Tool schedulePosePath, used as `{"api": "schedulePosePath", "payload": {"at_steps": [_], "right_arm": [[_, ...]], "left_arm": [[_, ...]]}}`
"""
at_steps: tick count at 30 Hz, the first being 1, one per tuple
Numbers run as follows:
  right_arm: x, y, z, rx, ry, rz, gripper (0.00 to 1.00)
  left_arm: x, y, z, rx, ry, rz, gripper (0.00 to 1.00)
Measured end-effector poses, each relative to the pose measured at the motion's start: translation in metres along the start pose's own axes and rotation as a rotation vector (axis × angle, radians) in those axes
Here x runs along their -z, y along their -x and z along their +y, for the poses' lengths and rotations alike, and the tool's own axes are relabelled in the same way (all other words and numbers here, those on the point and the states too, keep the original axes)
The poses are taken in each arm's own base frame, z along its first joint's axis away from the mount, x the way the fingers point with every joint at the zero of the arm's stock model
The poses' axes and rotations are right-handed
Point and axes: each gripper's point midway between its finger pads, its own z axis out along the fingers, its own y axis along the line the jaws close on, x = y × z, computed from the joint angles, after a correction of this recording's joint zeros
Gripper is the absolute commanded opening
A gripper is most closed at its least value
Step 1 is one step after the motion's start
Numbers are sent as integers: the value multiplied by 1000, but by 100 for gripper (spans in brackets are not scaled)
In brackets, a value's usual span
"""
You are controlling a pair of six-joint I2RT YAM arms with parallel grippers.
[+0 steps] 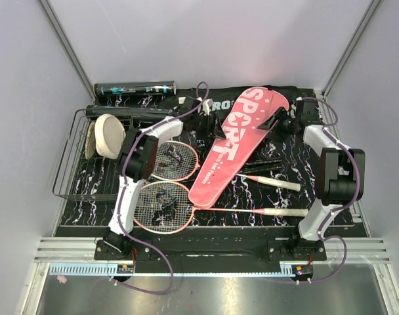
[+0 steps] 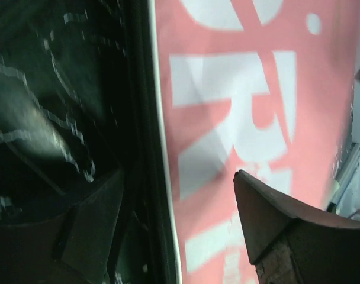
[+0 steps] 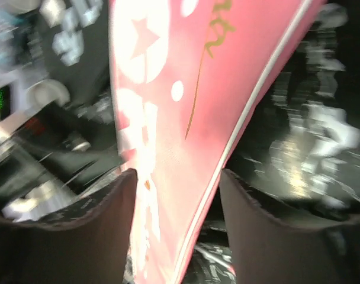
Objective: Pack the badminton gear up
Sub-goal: Place the racket bag at the center of the board, then open the racket bag at the center of the board.
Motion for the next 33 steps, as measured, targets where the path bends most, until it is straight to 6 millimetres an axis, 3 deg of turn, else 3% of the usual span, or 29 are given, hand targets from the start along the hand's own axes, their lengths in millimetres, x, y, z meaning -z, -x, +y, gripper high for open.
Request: {"api": "schedulePosePath", "payload": {"at_steps": [2, 3, 4, 6, 8, 12, 14, 16, 18, 21, 24, 27, 29, 32, 33], "right_arm": [[11, 11, -19, 32, -162, -60, 71], [19, 14, -26, 45, -242, -87, 91], [30, 19, -36, 57, -341, -131, 98], [43, 21, -39, 83, -448, -180, 100], [42, 10, -21, 143, -533, -222, 100], [-1, -36, 68, 247, -466, -199, 100], [-24, -49, 95, 258, -453, -194, 100], [-53, -53, 106, 258, -485, -207, 100], [-79, -54, 100, 258, -542, -209, 99], [-114, -54, 79, 281, -666, -210, 94], [-140, -55, 54, 326, -783, -208, 87], [-151, -61, 30, 388, -883, -190, 79], [-150, -68, 19, 428, -930, -165, 65], [-144, -70, 15, 474, -965, -150, 31], [-143, -70, 16, 485, -964, -147, 9]], "left_arm": [[14, -10, -7, 19, 9, -9, 82], [21, -10, -10, 24, 19, -17, 84], [34, -8, -15, 32, 43, -44, 86], [64, 4, -27, 32, 91, -136, 88], [99, 16, -43, 35, 126, -228, 88], [200, 43, -82, 33, 209, -501, 89], [247, 49, -97, 25, 231, -623, 91], [289, 41, -103, 28, 260, -719, 91], [316, 28, -102, 33, 281, -769, 91], [333, 4, -96, 40, 310, -773, 91], [330, -19, -84, 41, 336, -733, 91], [323, -43, -70, 52, 366, -678, 91], [321, -52, -65, 54, 377, -656, 91], [322, -57, -65, 44, 373, -641, 91], [321, -58, -66, 35, 368, -637, 91]]}}
